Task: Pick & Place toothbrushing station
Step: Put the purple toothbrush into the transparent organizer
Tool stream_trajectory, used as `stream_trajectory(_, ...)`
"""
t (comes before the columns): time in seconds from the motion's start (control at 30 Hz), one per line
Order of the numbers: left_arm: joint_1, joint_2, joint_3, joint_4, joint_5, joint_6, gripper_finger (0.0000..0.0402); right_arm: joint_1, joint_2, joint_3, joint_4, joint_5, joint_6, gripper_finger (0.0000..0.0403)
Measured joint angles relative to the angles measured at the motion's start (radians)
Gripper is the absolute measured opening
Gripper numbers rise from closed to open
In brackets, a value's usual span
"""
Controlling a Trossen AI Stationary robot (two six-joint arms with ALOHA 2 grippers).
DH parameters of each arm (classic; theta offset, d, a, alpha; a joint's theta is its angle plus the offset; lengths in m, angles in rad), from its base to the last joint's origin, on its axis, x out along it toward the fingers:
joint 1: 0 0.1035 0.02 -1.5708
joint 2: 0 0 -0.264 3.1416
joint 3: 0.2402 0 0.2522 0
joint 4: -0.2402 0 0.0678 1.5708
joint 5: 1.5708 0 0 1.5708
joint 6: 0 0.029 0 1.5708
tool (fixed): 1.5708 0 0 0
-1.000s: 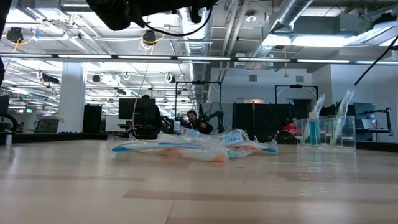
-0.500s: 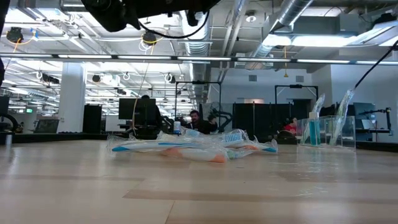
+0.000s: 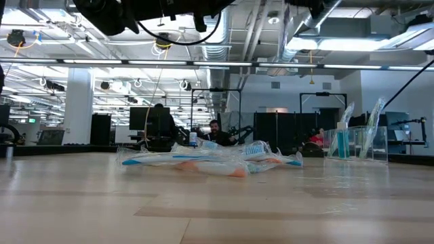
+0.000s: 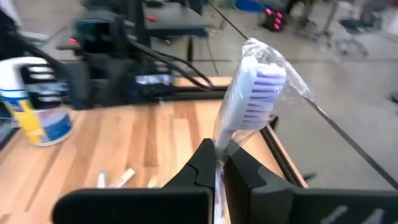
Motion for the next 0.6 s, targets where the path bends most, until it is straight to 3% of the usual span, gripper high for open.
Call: stream_trajectory(0.6,-0.057,0.000,0.000,-0.026,0.002,0.000,0.0044,-0.212,0.002,0.000,-0.168,0.145,0.051,0.0001)
